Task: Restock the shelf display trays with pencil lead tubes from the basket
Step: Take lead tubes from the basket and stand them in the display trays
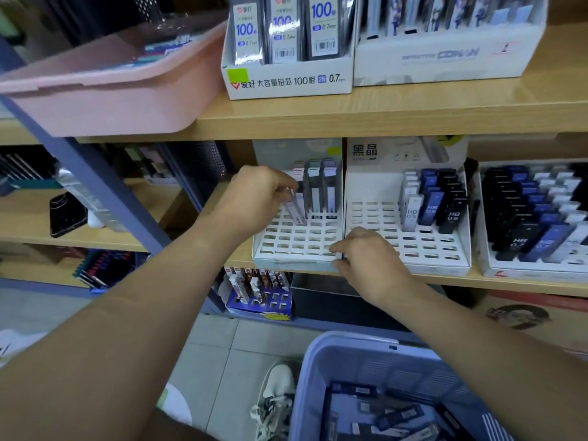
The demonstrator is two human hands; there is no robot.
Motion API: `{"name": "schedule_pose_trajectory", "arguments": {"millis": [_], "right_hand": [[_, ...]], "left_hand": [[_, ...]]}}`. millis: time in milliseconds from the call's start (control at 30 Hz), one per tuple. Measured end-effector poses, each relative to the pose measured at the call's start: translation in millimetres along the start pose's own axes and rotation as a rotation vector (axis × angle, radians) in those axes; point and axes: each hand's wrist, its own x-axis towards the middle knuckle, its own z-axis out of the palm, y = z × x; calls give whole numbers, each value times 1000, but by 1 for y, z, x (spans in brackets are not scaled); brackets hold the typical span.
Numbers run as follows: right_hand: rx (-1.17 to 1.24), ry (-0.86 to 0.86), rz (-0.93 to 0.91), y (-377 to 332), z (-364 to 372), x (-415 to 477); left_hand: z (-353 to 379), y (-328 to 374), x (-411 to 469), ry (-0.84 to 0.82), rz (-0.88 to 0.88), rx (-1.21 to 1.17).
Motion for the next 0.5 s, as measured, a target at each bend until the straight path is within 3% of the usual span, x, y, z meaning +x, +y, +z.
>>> {"name": "schedule_pose_trajectory", "arguments": {"millis": [133,300,500], "right_hand": [[2,31,0,-1,4,-1],[-15,32,-7,-1,5,-3],[-35,43,-9,-3,6,-3]], "left_hand": [[11,2,2,84,-28,-100],[23,-2,6,203,26,-43],[19,2,8,68,70,155]]}}
